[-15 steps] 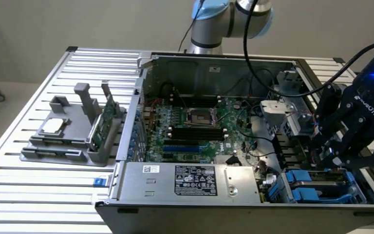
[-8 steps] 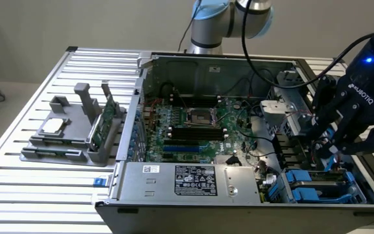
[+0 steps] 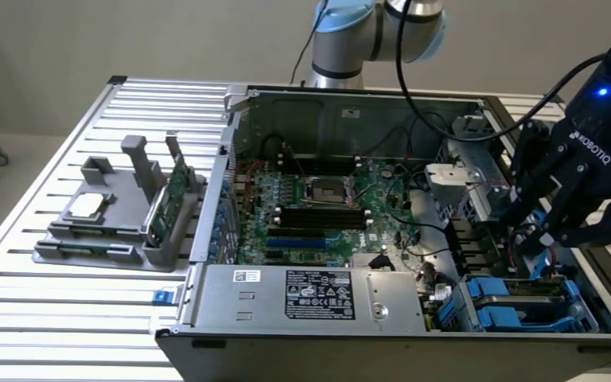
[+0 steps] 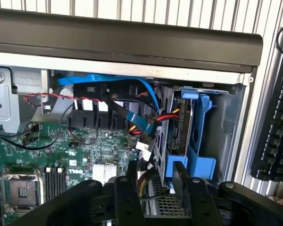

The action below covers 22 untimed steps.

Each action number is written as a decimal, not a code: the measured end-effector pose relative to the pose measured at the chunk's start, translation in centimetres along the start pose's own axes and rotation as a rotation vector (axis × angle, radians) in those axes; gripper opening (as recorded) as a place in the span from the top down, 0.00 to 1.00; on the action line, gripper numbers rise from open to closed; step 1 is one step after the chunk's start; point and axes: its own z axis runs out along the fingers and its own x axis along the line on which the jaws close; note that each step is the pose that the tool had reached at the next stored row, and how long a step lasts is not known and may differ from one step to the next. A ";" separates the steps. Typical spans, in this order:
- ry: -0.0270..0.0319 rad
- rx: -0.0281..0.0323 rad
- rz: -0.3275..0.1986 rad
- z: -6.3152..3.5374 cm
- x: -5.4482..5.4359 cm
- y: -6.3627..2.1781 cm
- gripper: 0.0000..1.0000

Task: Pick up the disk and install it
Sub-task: 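Insert the disk into the insertion slot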

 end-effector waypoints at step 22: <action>-0.0296 0.0103 0.028 -0.38 1.6 2.28 0.57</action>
